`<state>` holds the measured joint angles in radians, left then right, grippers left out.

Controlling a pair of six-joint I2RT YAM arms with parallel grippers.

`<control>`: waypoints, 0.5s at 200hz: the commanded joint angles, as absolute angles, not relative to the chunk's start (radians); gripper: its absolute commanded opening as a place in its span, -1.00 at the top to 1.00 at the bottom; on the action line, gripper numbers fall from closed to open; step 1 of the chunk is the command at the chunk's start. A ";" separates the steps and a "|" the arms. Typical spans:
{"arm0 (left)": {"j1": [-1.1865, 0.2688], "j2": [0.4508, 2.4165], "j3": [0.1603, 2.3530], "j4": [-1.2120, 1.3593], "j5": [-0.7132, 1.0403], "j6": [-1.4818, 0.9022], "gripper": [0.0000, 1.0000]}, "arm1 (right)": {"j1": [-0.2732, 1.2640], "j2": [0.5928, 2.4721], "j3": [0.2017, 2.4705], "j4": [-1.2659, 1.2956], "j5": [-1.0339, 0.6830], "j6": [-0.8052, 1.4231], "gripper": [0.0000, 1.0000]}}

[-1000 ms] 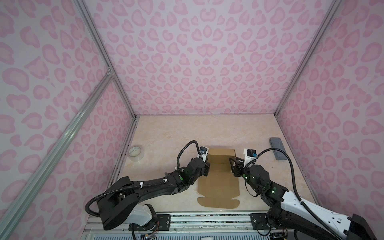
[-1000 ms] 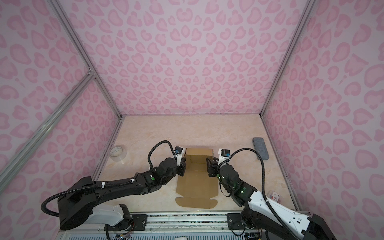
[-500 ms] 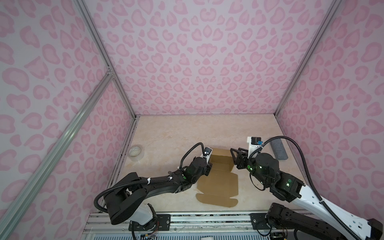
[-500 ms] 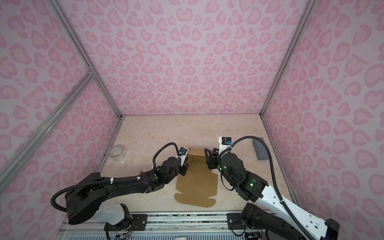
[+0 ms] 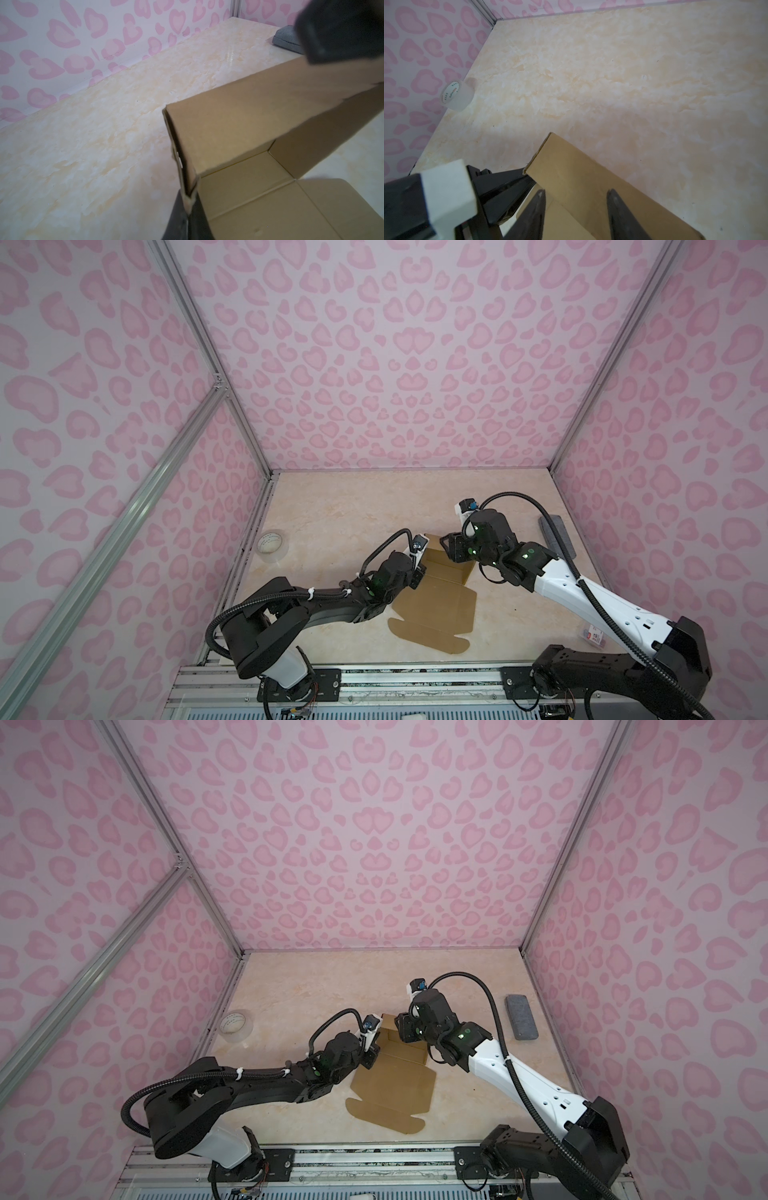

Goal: Fold the paper box

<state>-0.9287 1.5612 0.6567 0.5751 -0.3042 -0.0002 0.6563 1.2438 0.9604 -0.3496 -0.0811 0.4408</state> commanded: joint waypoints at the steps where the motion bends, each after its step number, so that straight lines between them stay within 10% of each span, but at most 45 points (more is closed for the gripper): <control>1: -0.920 1.579 0.669 0.610 -0.303 0.016 0.94 | 0.653 1.260 0.942 -0.310 -0.112 0.429 0.00; 100: -0.884 1.609 0.660 0.672 -0.216 0.067 0.89 | 0.644 1.322 0.942 -0.298 -0.109 0.432 0.02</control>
<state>-0.8845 1.6047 0.6727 0.6048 -0.2470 0.0269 0.6460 1.3109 0.9424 -0.2935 -0.1089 0.4393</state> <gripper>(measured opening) 0.068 0.490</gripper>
